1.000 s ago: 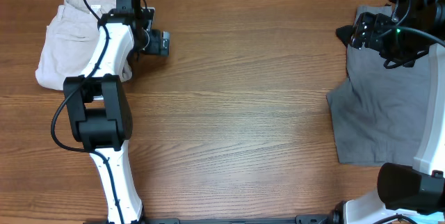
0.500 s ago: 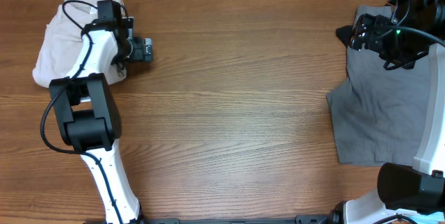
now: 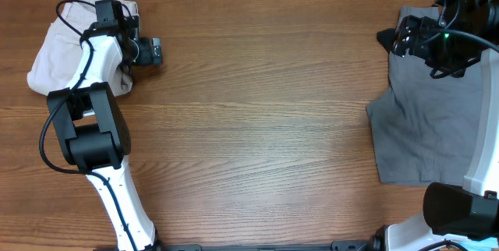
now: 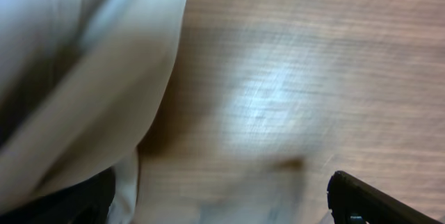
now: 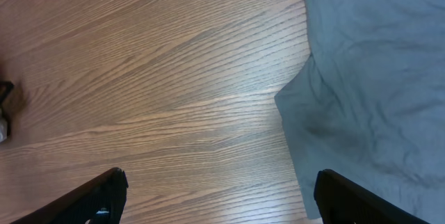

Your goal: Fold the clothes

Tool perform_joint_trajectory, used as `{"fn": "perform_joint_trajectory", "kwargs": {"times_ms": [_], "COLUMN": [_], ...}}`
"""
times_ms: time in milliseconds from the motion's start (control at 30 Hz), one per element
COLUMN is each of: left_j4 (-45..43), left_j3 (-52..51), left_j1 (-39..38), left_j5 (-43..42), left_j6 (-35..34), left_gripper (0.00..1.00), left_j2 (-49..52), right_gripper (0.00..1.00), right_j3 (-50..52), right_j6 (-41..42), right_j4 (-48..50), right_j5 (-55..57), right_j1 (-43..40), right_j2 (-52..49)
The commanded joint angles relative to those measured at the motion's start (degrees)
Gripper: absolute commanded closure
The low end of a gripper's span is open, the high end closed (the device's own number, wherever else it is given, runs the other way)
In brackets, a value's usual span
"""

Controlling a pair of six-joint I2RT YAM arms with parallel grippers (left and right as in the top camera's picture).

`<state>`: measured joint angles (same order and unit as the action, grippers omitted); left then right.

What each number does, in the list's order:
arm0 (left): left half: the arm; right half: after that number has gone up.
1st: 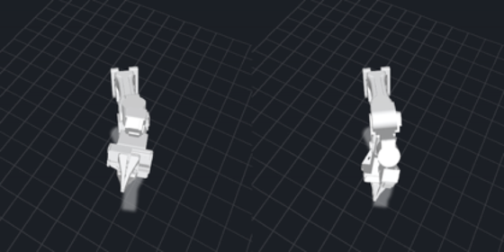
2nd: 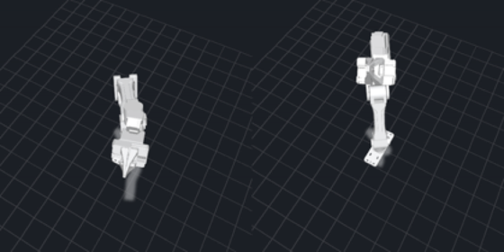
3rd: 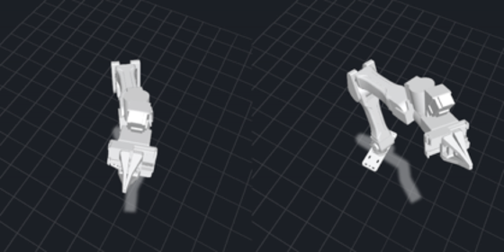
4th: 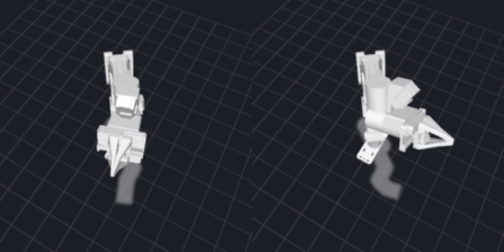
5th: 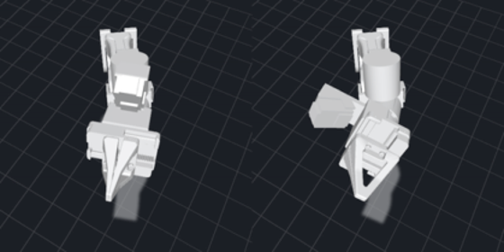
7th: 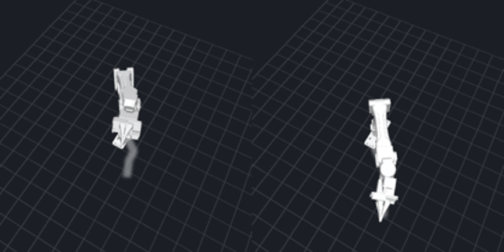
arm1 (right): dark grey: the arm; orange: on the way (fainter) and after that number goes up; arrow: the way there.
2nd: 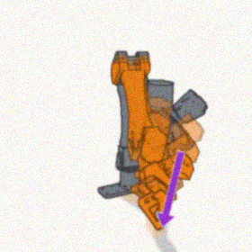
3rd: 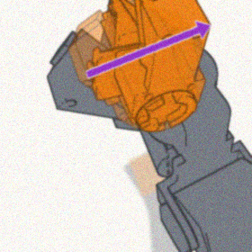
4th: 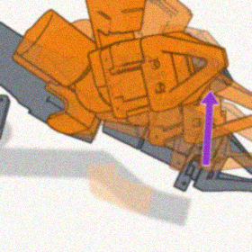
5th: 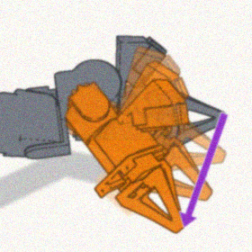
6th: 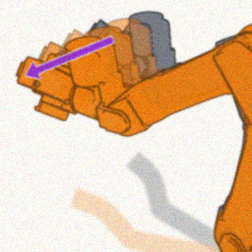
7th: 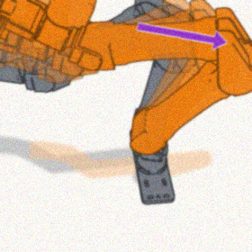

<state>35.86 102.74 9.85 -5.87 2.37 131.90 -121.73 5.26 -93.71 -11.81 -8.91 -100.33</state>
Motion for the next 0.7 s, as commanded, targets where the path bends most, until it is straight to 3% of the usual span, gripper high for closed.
{"fn": "perform_joint_trajectory", "kwargs": {"times_ms": [0, 167, 667], "left_j4": [-4.7, -9.9, -10.3], "left_j3": [-0.3, -0.3, -0.3], "left_j1": [-0.9, -1.0, 2.2], "left_j5": [-3.2, -5.4, -4.3], "left_j6": [3.5, 4.1, 4.3], "left_gripper": [0.00, 0.00, 0.00], "left_j2": [-0.7, 0.9, 2.1], "right_gripper": [0.09, 0.10, 0.10], "right_j3": [-1.3, -1.3, -1.3], "right_j6": [-0.6, -0.6, -0.4], "right_j4": [0.1, 0.1, 0.3], "right_j5": [-0.5, -0.5, -0.9], "right_j1": [0.3, 0.3, 0.3], "right_j2": [0.7, 0.7, 0.7]}}
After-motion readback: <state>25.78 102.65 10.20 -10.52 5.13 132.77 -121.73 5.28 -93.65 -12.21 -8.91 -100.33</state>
